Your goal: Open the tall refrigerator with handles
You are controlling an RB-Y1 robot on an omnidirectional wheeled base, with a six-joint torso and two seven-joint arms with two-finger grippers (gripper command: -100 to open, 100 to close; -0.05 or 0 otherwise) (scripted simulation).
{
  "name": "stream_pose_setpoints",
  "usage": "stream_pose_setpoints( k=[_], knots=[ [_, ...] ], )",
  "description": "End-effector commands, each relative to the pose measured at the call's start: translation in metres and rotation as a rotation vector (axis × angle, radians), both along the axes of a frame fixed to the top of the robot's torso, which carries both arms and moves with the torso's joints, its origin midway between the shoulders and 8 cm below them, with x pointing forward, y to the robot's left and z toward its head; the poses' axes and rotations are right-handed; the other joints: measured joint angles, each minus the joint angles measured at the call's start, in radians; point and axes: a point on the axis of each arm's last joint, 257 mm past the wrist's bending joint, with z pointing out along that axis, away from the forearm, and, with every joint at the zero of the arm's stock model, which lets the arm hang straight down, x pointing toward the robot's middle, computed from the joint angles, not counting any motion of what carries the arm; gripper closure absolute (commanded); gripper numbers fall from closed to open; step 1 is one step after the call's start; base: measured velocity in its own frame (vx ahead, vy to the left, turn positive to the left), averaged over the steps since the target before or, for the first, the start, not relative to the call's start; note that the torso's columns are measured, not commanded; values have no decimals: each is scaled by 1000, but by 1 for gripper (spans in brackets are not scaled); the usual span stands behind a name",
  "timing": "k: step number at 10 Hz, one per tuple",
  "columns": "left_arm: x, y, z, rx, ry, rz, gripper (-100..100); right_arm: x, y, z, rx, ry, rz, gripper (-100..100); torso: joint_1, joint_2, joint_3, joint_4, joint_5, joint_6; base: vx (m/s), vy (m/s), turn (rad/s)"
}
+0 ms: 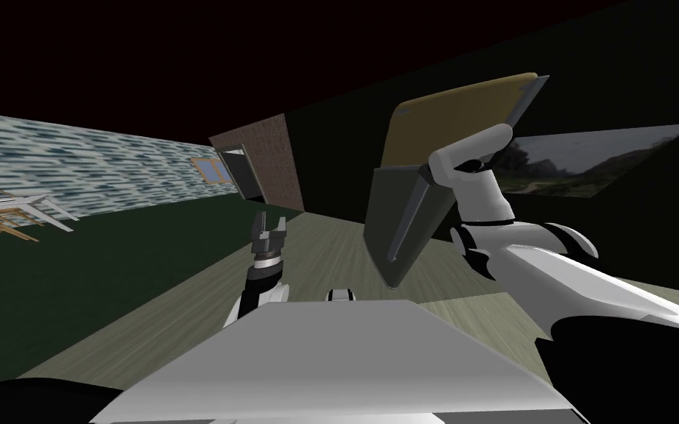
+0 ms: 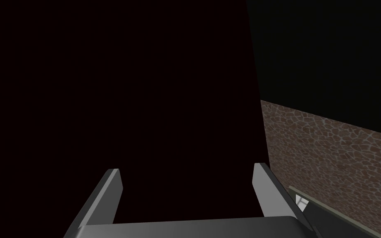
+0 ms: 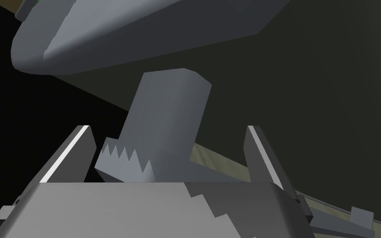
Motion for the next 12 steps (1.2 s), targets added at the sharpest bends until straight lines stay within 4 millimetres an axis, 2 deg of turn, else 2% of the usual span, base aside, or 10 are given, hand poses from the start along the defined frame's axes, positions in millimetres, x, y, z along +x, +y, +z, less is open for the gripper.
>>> stream_pose_setpoints(
  k=[1,2,3,4,5,7,9,11,12],
  knots=[
    [0,0,0,0,0,0,0,9,17,-20,50,39,56,-100,2,-2,-1,-1,0,-1,-3,-11,2],
    [0,0,0,0,0,0,0,7,-13,-33,-12,92,40,-100,5,-3,-2,-2,1,-1,-4,89,228],
    [0,0,0,0,0,0,0,1,-24,-37,-31,109,32,-100,9,-6,-3,-6,-1,-2,-11,132,207],
    [0,0,0,0,0,0,0,-3,-45,-43,-40,126,14,-100,5,-9,-5,-7,-2,-2,-1,80,64],
    [0,0,0,0,0,0,0,-5,-48,-53,-24,152,15,-100,-5,-9,-5,-8,-7,2,15,34,-28],
    [0,0,0,0,0,0,0,-2,-39,-61,15,160,48,-100,-14,-11,-6,-10,-12,0,10,-8,-11],
    [0,0,0,0,0,0,0,1,-27,-66,52,165,85,-100,-10,-11,-6,-11,-12,0,-2,-12,12],
    [0,0,0,0,0,0,0,2,-24,-68,63,166,96,-100,-9,-12,-6,-12,-13,-1,-4,-3,-8],
    [0,0,0,0,0,0,0,-6,-30,-21,22,119,79,-100,-10,-13,-7,-12,-14,-1,-33,34,34]
  ],
)
